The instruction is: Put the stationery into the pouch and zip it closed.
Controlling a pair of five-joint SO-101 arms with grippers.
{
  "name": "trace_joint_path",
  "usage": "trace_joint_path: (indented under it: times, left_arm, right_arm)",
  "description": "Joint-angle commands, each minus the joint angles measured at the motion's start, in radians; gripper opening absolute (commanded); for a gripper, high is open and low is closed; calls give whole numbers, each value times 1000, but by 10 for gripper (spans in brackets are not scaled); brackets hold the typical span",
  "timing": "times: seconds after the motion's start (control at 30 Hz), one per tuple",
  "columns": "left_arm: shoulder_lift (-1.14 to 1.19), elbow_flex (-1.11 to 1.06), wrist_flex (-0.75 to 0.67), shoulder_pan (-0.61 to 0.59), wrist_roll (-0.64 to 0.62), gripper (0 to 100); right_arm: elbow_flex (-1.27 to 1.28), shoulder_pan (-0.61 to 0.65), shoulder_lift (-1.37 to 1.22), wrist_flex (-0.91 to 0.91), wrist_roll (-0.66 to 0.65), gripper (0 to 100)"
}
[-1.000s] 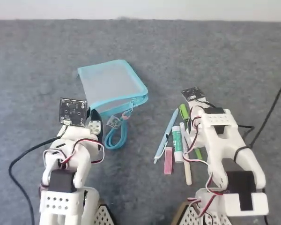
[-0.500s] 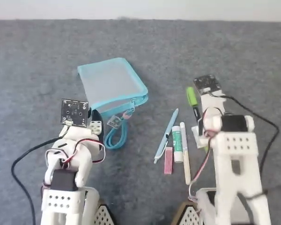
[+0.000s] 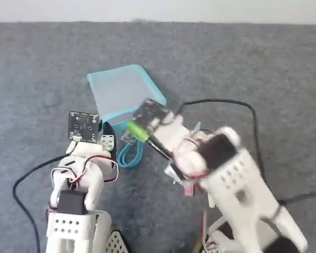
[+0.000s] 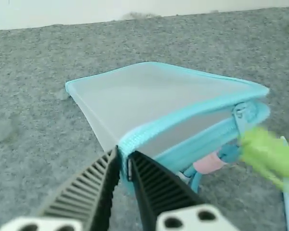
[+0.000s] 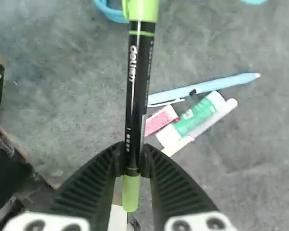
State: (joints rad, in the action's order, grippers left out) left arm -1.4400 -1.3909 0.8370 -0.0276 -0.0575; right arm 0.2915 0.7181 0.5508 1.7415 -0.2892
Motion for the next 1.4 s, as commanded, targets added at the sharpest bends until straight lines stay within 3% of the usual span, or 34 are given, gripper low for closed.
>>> trace_joint_path:
  times: [0.0, 0.87, 0.93, 1.13, 1.37]
  left_arm:
    - [-20, 4, -35, 2, 5, 11]
    - [-20, -35, -35, 38, 9, 11]
    - [-20, -47, -35, 66, 11, 11]
    - [-20, -54, -35, 77, 12, 11]
    - [-21, -51, -35, 75, 12, 11]
  right_arm:
    - [-130, 12, -168, 10, 21, 6]
    - [-1007, -33, -889, 10, 121, 11]
    - [-1049, -19, -914, 13, 121, 47]
    - [-1065, 1, -920, 8, 115, 293]
    - [-1060, -10, -766, 50, 123, 299]
